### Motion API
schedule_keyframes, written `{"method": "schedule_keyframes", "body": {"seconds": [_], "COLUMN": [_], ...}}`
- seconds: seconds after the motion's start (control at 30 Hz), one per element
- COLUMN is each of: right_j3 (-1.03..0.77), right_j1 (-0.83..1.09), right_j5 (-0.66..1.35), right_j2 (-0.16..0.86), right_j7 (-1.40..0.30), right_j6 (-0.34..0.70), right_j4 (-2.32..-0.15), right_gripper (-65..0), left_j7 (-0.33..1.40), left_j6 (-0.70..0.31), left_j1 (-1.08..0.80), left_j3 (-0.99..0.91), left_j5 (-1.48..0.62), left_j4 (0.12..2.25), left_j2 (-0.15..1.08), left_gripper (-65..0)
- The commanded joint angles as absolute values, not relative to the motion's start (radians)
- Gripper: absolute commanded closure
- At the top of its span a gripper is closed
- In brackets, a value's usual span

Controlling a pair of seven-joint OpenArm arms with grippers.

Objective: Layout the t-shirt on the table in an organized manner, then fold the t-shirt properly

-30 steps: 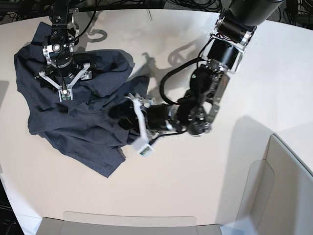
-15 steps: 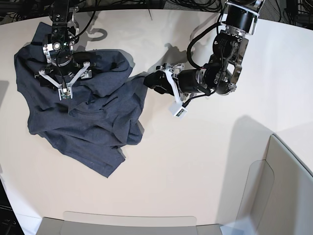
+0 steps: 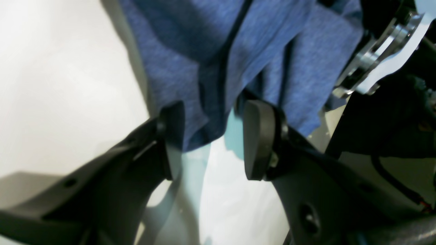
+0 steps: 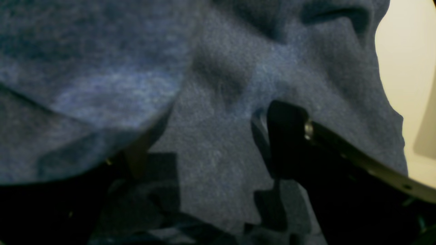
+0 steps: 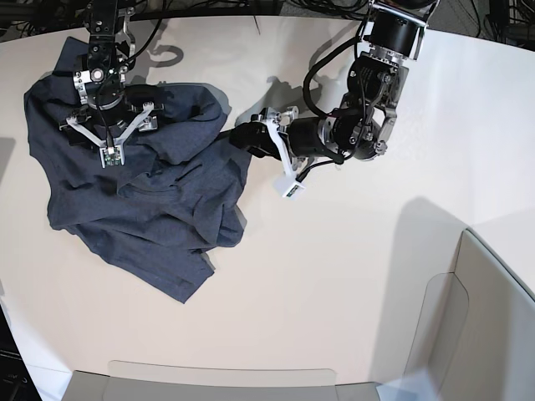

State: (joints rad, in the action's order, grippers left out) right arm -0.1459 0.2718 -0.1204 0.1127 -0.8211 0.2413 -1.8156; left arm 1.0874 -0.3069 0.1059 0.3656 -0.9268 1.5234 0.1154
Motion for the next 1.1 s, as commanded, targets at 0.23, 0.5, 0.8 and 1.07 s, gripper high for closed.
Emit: {"method": "schedule_keyframes", "body": {"seconds": [0.23,0.5,0.8,1.07], "right_j3": [-0.147,-0.147,-0.147,-0.147], "right_j1": [0.285,0.285,0.286,0.286], "right_j5": [-0.131,-0.131,-0.131,-0.131], "right_j2": [0.117,0.117,0.117,0.117], "right_j7": [-0.874,-0.874,-0.874,-0.874], "right_j6": [0.251,0.251,0.251,0.251], "right_j4": [-1.816,-1.816,-1.816,-1.816], "right_gripper": [-52.0,-52.0,-52.0,-52.0], "left_j7": [1.072,1.069,1.067,1.075], "left_j6": [-0.315,-0.315,-0.317,-0.315], "left_j1": [0.153,0.151,0.22,0.341], "left_j3": [0.363,0.363,0.361,0.354], "left_j5": [-0.951,-0.947,-0.951,-0.955], "left_j4": [1.538,1.491,1.366,1.419], "left_j2": [0.088,0.042,-0.001,-0.028], "left_gripper": [-27.4,-26.0,0.0,0.0]}}
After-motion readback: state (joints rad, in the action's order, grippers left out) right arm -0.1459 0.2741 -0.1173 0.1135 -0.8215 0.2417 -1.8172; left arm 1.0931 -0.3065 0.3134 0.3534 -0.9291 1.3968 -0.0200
